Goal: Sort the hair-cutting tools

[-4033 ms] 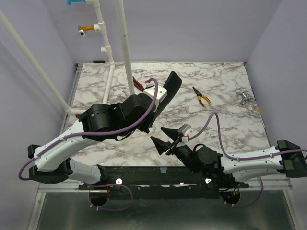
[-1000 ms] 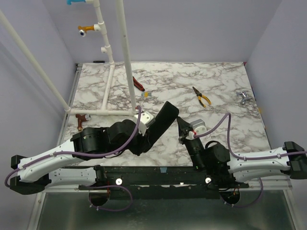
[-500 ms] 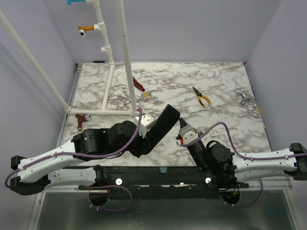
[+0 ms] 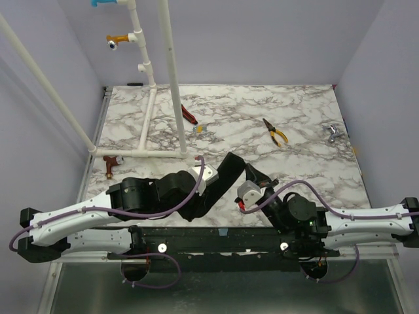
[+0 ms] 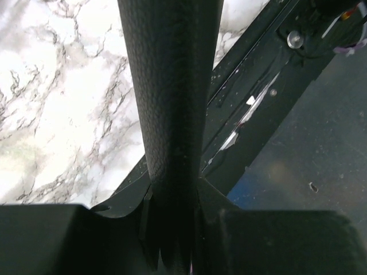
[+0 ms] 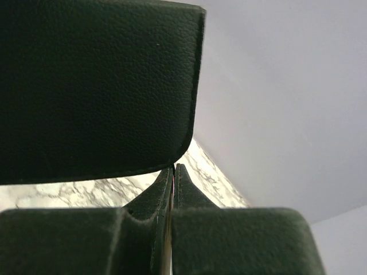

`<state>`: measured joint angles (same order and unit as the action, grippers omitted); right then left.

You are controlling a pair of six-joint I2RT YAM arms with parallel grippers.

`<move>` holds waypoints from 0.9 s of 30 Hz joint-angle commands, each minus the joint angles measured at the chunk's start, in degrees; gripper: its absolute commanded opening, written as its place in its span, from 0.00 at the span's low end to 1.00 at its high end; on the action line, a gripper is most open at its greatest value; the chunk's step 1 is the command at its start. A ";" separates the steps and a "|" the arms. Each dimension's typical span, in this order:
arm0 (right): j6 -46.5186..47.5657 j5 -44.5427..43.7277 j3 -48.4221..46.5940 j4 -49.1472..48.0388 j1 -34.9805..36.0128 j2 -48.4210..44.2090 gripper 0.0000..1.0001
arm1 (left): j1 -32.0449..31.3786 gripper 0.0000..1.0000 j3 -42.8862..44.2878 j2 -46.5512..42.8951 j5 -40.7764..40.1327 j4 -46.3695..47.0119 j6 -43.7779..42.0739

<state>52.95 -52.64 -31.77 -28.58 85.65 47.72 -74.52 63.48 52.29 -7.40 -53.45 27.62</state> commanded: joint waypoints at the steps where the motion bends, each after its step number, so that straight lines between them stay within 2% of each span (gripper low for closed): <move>1: 4.26 0.10 -4.62 5.34 -0.74 -2.96 0.01 | -1.25 0.00 0.08 2.13 -0.10 -12.24 -1.31; 5: -0.53 3.33 -7.82 21.44 -0.79 -7.11 0.01 | -1.25 0.00 1.88 1.37 -2.97 -15.22 -2.00; 12: -4.24 8.01 -9.57 30.92 -0.77 -11.84 0.01 | -1.32 0.00 3.60 -0.81 -3.50 -17.74 -3.72; 17: -2.18 10.03 -10.07 28.26 -0.76 -9.06 0.01 | -1.25 0.00 3.59 1.02 -1.32 -17.47 -5.14; 27: 9.44 8.88 -9.94 14.12 -0.76 -6.14 0.01 | -1.32 0.00 2.71 5.33 1.29 -15.84 -8.81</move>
<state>54.83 -40.40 -39.05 -1.65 85.38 42.41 -75.81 66.87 56.23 -9.32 -62.78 21.58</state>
